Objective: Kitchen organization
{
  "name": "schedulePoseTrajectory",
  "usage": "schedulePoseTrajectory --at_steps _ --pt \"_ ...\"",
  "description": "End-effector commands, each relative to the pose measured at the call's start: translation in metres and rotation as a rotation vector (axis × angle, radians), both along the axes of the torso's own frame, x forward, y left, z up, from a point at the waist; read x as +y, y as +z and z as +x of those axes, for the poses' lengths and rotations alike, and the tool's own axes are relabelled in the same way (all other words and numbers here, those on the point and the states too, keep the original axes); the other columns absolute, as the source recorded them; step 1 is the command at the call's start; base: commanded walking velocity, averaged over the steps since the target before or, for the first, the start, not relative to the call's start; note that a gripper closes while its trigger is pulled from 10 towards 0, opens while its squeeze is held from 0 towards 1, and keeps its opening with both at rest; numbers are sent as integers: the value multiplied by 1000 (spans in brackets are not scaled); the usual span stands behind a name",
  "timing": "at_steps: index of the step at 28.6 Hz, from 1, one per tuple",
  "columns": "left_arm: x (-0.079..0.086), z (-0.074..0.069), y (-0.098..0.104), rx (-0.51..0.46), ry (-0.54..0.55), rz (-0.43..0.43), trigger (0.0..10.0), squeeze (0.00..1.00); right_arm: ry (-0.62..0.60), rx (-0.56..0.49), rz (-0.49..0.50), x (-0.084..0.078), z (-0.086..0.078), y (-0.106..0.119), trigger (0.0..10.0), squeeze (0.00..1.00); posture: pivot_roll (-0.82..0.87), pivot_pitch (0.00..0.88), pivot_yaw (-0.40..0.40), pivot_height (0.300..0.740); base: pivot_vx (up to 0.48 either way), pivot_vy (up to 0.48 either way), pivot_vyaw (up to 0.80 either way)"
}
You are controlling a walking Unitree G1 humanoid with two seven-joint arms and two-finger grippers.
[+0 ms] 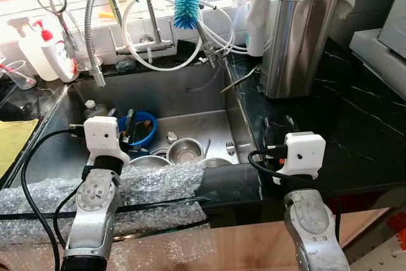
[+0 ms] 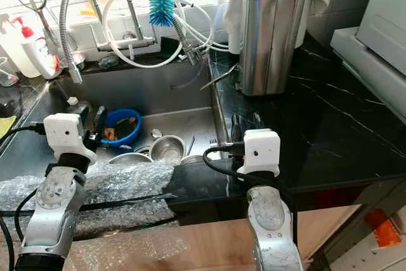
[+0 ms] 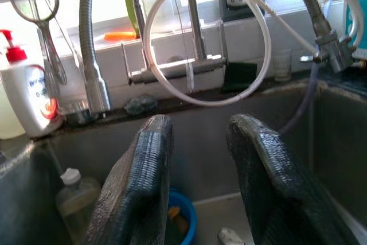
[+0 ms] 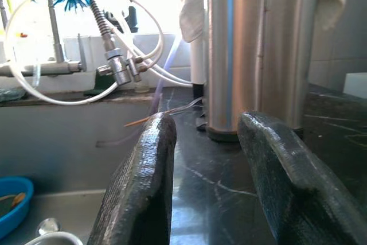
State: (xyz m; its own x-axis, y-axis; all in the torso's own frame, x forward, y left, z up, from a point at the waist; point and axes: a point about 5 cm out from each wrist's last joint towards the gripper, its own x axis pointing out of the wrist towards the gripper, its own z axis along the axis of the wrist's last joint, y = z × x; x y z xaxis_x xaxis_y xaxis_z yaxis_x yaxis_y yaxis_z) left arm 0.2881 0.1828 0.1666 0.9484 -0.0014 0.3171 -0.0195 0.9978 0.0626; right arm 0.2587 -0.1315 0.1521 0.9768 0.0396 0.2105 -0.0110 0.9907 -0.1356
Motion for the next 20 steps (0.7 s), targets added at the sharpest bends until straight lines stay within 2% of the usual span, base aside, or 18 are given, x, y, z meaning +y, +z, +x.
schedulePoseTrajectory --at_steps 1,3,9,13,20 --pt "9 -1 7 -11 48 1 10000 0 2 -17 12 2 3 3 10000 0 -90 0 117 740 0 0 0" --pt "12 -3 5 -2 60 -7 10000 0 0 -19 11 1 3 4 10000 0 -88 0 116 740 0 0 0" --pt "15 -23 -9 46 112 -35 10000 0 -19 -19 15 -2 7 4 10000 0 -57 0 104 740 0 0 0" --pt "13 -25 -15 57 134 -41 10000 0 -9 -25 23 1 10 6 10000 0 -51 0 95 740 0 0 0" --pt "11 -22 -6 29 145 -53 10000 0 -14 -34 17 -1 12 8 10000 0 -50 0 89 740 0 0 0"
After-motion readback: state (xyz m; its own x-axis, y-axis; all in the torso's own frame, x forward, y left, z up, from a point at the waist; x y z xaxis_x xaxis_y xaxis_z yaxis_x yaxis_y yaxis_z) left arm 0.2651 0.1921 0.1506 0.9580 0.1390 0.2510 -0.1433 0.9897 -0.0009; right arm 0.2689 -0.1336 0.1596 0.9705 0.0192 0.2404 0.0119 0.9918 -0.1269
